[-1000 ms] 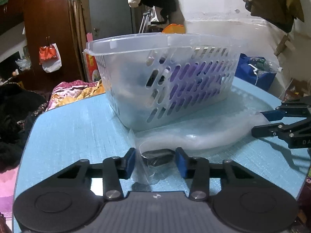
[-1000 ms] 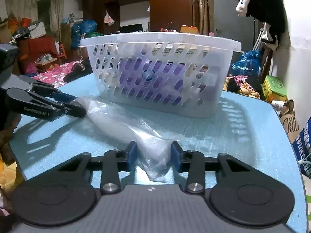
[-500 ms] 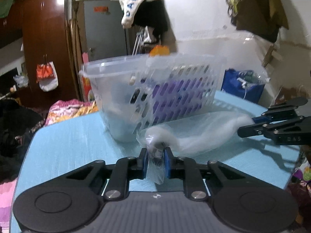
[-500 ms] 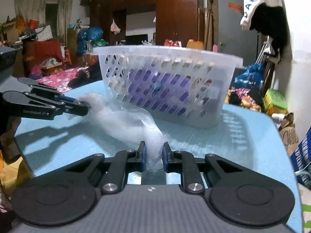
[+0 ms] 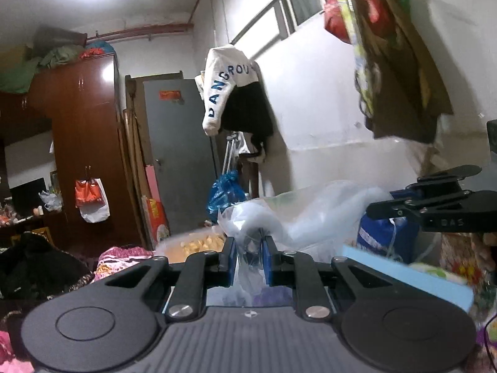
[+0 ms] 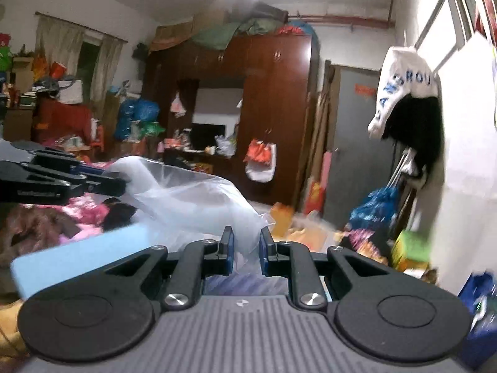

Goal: Organize objects
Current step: 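Carry the plastic bag over the basket and open both grippers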

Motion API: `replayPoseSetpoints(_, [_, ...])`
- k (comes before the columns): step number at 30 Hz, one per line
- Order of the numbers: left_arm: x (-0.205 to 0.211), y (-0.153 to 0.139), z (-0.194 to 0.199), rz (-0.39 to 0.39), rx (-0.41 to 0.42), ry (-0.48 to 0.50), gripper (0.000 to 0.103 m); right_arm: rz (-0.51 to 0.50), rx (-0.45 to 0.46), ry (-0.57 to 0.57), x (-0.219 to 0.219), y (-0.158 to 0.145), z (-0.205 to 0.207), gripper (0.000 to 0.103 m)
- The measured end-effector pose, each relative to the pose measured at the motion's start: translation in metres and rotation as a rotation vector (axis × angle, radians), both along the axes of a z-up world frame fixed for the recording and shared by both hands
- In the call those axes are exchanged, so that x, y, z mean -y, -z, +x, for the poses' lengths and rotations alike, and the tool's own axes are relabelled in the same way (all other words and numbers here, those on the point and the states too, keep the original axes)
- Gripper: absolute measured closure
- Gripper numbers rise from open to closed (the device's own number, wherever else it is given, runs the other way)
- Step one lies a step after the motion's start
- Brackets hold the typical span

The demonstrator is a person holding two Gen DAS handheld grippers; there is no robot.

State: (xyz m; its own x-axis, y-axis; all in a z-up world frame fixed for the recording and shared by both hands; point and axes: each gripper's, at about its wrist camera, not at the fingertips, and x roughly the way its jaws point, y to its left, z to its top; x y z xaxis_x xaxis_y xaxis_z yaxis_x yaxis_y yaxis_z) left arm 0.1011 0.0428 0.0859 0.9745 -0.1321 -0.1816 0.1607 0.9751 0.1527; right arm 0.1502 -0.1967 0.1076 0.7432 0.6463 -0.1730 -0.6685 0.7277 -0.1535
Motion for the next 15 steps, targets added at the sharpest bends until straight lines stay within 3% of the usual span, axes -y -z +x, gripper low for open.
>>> replayPoseSetpoints(5, [0.002, -0.015, 0.058, -0.002, -0.036, -0.04, 0.082, -0.027, -0.015, 0.052, -0.027, -0.015, 0.052, 0.085])
replayPoseSetpoints(9, [-0.002, -0.005, 0.095, -0.011, -0.069, -0.075, 0.082, -0.063, -0.044, 0.078, -0.043, -0.003, 0.08, 0.085])
replayPoseSetpoints(15, [-0.011, 0.013, 0.117, -0.031, -0.106, -0.12, 0.081, -0.071, -0.102, 0.075, -0.047, 0.017, 0.1, 0.085])
